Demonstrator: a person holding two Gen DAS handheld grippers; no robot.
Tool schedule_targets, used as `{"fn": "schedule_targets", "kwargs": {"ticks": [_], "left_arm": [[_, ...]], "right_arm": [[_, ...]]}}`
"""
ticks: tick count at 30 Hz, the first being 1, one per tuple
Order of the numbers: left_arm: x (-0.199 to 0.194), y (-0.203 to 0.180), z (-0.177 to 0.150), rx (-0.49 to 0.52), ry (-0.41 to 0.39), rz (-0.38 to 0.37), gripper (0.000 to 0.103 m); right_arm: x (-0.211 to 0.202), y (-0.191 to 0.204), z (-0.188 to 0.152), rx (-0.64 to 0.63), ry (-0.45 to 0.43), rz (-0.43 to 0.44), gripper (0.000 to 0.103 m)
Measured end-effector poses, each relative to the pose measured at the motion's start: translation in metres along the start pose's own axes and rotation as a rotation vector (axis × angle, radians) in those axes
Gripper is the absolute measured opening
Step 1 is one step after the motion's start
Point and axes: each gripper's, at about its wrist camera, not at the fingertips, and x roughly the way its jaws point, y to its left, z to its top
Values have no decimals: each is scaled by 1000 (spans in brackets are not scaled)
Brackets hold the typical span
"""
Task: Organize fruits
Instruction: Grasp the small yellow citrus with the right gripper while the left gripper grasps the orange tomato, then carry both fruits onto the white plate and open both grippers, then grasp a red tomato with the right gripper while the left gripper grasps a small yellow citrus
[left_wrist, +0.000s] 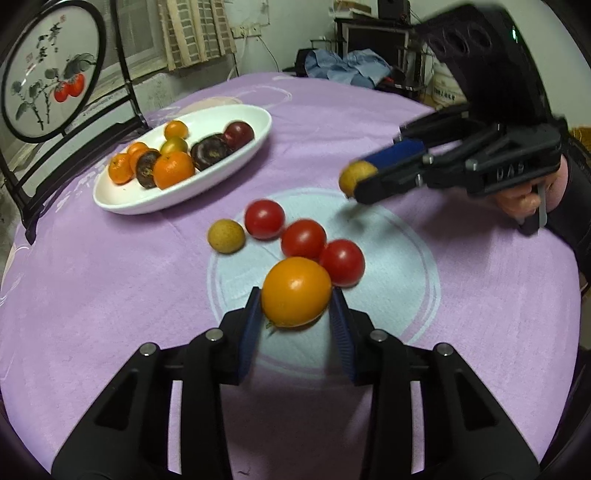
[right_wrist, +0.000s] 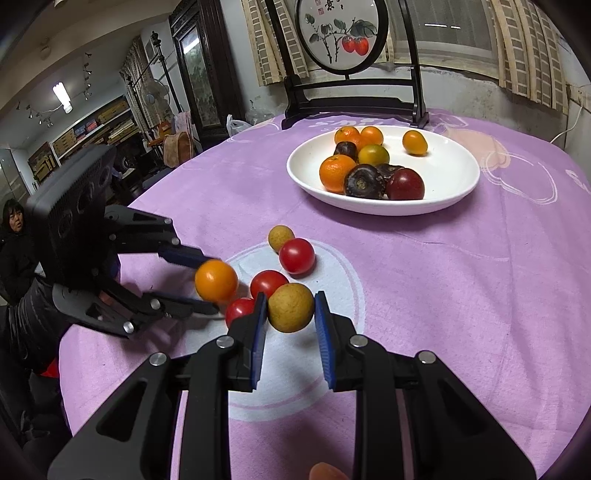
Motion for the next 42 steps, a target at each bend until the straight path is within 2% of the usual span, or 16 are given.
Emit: {"fn": "schedule_targets", "kwargs": {"ticks": [3,6,11,17,20,22,23,24,25,28,34,36,42], "left_arm": [[-11,9,5,-52,-53,3,38],[-15,18,15,-106,-91,-6,38],[-9,52,47,-250,-150,62,38],[10,100,75,-381,-180,159,38],[22,124,82,-447,-182,201,38],[31,135,86,-480,-175,216,38],[34,138,87,-491,-168,221,38],[37,141,86,-506,-159,215,47],[36,141,85,-511,-162,209,63],[17,131,82,-489,-211,262,77],[-1,124,69,-535,-233,286,89],[-4,123,62,-547,-222,305,89],[-9,126,38,-599,-192,288,91]], "right_arm": [[-2,-4,4,21,-32,-2,26],[-7,-15,19,91,-125,-19,26],[4,-43,52,223,-245,-179,26],[26,-73,77,296,-281,-260,26],[35,-85,84,323,-282,-263,27],[39,-92,88,329,-281,-257,39],[40,-92,88,326,-280,-254,52],[39,-91,89,323,-281,-255,53],[35,-88,88,312,-285,-251,53],[25,-73,86,277,-292,-229,53],[29,-45,74,256,-190,-137,53],[35,-35,69,241,-152,-105,53],[55,-10,55,181,-4,-32,53]]}}
